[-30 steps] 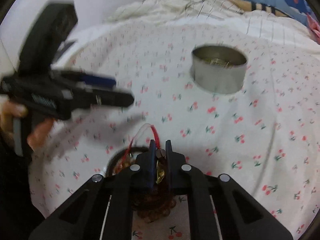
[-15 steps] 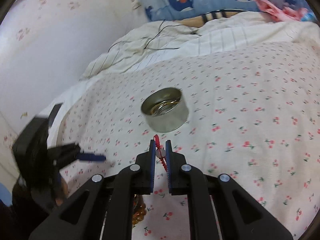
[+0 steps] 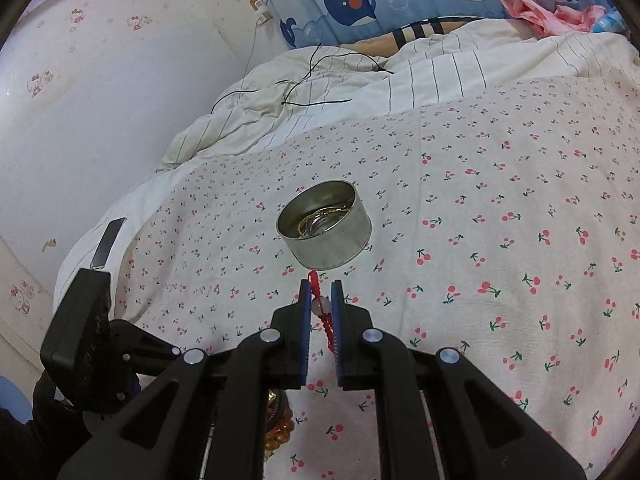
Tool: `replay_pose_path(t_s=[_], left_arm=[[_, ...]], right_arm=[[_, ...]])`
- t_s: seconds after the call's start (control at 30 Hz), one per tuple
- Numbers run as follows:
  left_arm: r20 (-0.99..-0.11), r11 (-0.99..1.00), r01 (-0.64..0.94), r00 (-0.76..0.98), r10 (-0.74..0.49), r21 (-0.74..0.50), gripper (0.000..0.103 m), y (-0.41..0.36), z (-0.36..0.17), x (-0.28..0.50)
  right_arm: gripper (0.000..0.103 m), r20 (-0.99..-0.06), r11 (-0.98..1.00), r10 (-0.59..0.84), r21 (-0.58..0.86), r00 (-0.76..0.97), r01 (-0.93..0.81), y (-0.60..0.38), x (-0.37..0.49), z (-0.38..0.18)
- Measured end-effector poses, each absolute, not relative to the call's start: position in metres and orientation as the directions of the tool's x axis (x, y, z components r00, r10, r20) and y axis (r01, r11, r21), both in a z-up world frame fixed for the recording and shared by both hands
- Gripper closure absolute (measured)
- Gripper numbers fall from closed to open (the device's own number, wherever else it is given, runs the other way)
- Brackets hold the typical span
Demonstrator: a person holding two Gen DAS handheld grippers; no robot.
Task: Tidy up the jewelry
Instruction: 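Grasp jewelry from the pile with the left tool while the right tool holds the red string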
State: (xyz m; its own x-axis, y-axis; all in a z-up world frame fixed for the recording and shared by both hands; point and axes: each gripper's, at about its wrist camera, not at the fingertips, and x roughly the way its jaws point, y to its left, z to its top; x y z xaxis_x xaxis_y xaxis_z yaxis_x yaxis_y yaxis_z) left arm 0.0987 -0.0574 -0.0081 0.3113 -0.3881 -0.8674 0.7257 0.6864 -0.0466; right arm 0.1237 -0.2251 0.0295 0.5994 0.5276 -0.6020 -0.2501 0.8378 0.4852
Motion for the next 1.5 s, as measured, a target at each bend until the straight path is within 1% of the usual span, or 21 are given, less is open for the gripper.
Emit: replay_pose_path(t_s=[0.13,0.27,0.3,0.33,0.4,0.47,0.5,0.53,0.6,0.63,0.87,1.0,1.07,1.13,1.17,1.23,1.33,1.37,1.4,1.47,1.5], left_arm=[[-0.829,0.696,0.707,0.310,-0.465,-0.126,0.103,-0.041,0.010,0.105],[-0.854,0.662,0.734,0.238,-0.462,-0.154,0.101,-0.042,0.002,0.101],[-0.864,0.657,0.739,0.227,-0.450,-0.148,0.091,-0.045,-0.003,0.099],[-0.871,0.660,0.742,0.241,-0.429,-0.120,0.068,-0.048,-0.005,0.097],[-0.872,0.661,0.748,0.282,-0.399,-0.060,0.042,-0.054,-0.008,0.094],[-0.870,0.649,0.756,0.261,-0.419,-0.086,0.043,-0.056,-0.008,0.092],[-0.870,0.647,0.753,0.231,-0.436,-0.124,0.059,-0.056,-0.010,0.094],[-0.876,0.649,0.748,0.213,-0.433,-0.139,0.089,-0.056,-0.012,0.096],[-0.890,0.667,0.734,0.215,-0.403,-0.125,0.095,-0.054,-0.018,0.100],[-0.888,0.669,0.733,0.219,-0.404,-0.124,0.103,-0.054,-0.017,0.100],[-0.825,0.702,0.687,0.276,-0.493,-0.189,0.103,-0.033,0.013,0.104],[-0.858,0.669,0.721,0.216,-0.467,-0.182,0.103,-0.039,0.003,0.104],[-0.883,0.671,0.729,0.219,-0.416,-0.135,0.100,-0.048,-0.008,0.100],[-0.892,0.666,0.736,0.217,-0.397,-0.117,0.087,-0.053,-0.014,0.097],[-0.892,0.666,0.736,0.218,-0.397,-0.117,0.086,-0.054,-0.015,0.097],[-0.895,0.673,0.729,0.211,-0.393,-0.123,0.086,-0.057,-0.019,0.097],[-0.899,0.676,0.727,0.212,-0.384,-0.118,0.094,-0.060,-0.022,0.096],[-0.897,0.678,0.725,0.215,-0.387,-0.119,0.103,-0.058,-0.021,0.098],[-0.894,0.686,0.718,0.223,-0.388,-0.118,0.103,-0.057,-0.019,0.099],[-0.894,0.704,0.704,0.247,-0.373,-0.099,0.103,-0.051,-0.018,0.103],[-0.896,0.711,0.696,0.246,-0.370,-0.102,0.103,-0.049,-0.019,0.105]], right_arm=[[0.092,-0.601,0.836,0.531,0.487,0.598,-0.253,-0.225,0.124,0.029],[0.092,-0.604,0.834,0.534,0.491,0.591,-0.251,-0.224,0.124,0.029],[0.092,-0.604,0.832,0.537,0.492,0.589,-0.255,-0.223,0.124,0.029],[0.092,-0.604,0.832,0.539,0.492,0.587,-0.257,-0.223,0.124,0.029],[0.092,-0.605,0.830,0.542,0.492,0.584,-0.261,-0.221,0.124,0.029],[0.092,-0.605,0.829,0.545,0.493,0.580,-0.265,-0.220,0.124,0.029],[0.092,-0.605,0.828,0.547,0.493,0.578,-0.266,-0.219,0.124,0.029],[0.092,-0.606,0.827,0.548,0.495,0.577,-0.266,-0.218,0.124,0.028],[0.092,-0.606,0.827,0.548,0.494,0.576,-0.267,-0.218,0.124,0.028],[0.092,-0.606,0.827,0.549,0.495,0.575,-0.267,-0.218,0.124,0.028],[0.092,-0.602,0.823,0.554,0.499,0.575,-0.270,-0.218,0.125,0.028],[0.092,-0.604,0.821,0.556,0.503,0.570,-0.268,-0.218,0.125,0.027],[0.092,-0.604,0.821,0.559,0.503,0.568,-0.272,-0.217,0.124,0.027],[0.092,-0.604,0.820,0.560,0.502,0.566,-0.275,-0.215,0.124,0.027],[0.092,-0.604,0.819,0.561,0.503,0.566,-0.276,-0.215,0.124,0.028],[0.092,-0.605,0.819,0.561,0.504,0.564,-0.275,-0.215,0.124,0.027],[0.092,-0.611,0.820,0.560,0.504,0.559,-0.271,-0.215,0.125,0.027],[0.087,-0.615,0.820,0.562,0.506,0.554,-0.270,-0.216,0.125,0.026],[0.066,-0.622,0.818,0.563,0.512,0.544,-0.261,-0.217,0.125,0.025],[0.036,-0.627,0.828,0.547,0.505,0.554,-0.246,-0.216,0.123,0.024],[0.036,-0.630,0.831,0.545,0.497,0.553,-0.252,-0.214,0.123,0.023]])
